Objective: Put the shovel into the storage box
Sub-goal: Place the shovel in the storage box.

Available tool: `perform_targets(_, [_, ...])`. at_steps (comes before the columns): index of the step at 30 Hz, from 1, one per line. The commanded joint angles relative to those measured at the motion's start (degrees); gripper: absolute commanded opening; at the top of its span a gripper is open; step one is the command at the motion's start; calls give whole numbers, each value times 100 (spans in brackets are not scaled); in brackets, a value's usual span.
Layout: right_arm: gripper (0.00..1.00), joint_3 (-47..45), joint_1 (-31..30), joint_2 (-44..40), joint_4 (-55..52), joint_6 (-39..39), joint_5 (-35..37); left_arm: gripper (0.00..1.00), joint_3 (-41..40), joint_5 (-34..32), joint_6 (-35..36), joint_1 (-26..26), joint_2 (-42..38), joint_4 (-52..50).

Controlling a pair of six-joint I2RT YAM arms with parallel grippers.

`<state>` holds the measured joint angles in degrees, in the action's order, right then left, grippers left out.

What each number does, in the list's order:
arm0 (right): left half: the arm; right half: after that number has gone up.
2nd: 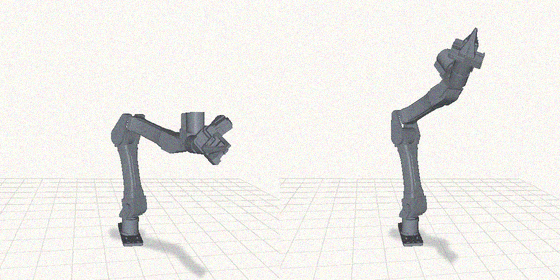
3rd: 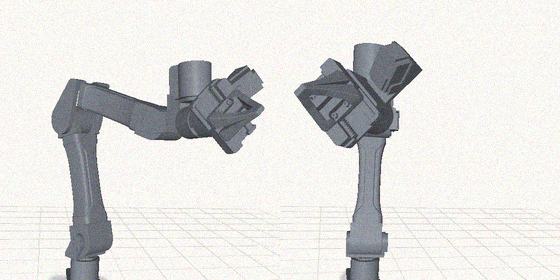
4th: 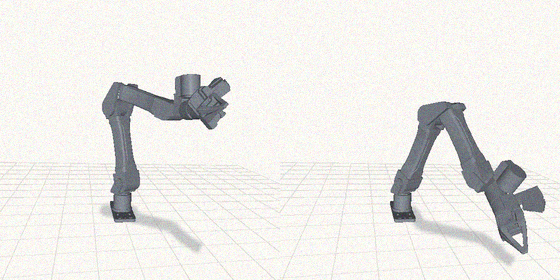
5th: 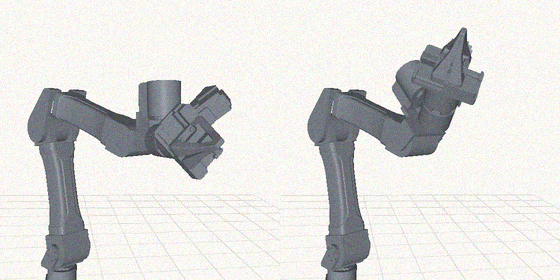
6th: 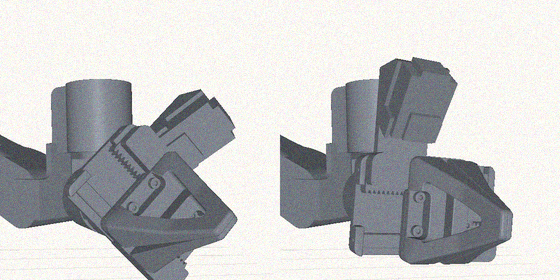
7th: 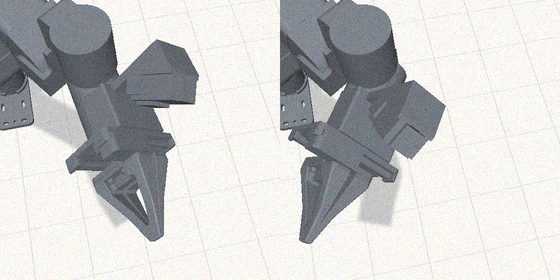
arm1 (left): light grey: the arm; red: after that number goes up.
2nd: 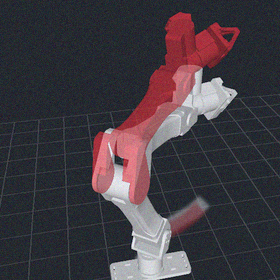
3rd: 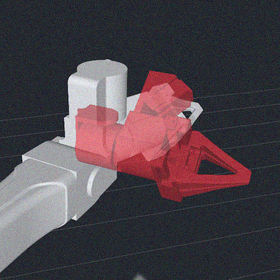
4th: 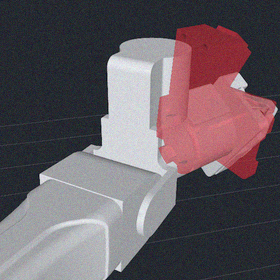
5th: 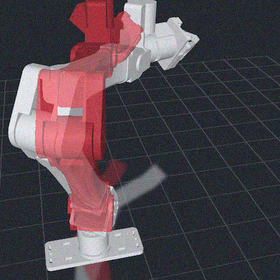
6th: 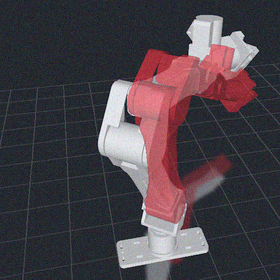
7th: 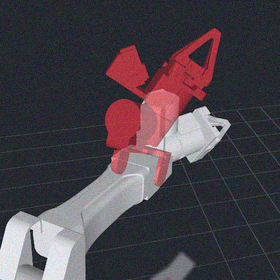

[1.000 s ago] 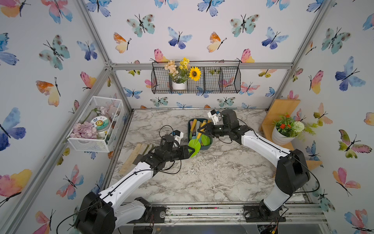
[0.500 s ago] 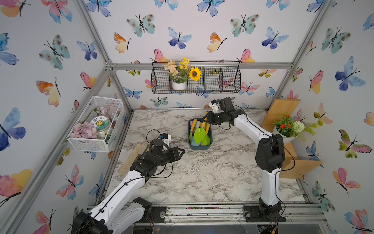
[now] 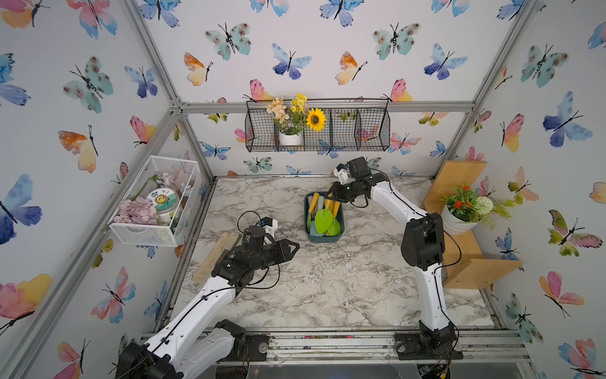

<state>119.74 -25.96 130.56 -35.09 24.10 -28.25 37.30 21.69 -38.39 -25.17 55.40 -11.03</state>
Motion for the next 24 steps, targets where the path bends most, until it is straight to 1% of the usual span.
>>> perform_targets(1, [13, 260, -32, 206, -121, -81, 56, 47, -103, 37, -4, 30, 2, 24])
perform_targets(5, [15, 506, -59, 421, -268, -142, 118, 47, -96, 80, -18, 30, 78, 59])
perform_targets(11, [19, 677, -102, 618, -321, -142, 14, 47, -62, 81, -26, 30, 103, 59])
perform_targets(16, [22, 789, -113, 672, -356, -151, 12, 47, -83, 81, -70, 36, 90, 83])
perform_targets(21, [23, 785, -112, 717, -347, -144, -22, 47, -99, 63, -97, 30, 34, 62])
perform_targets(24, [28, 788, -120, 751, -316, -127, -62, 47, -100, 63, -98, 30, 37, 65])
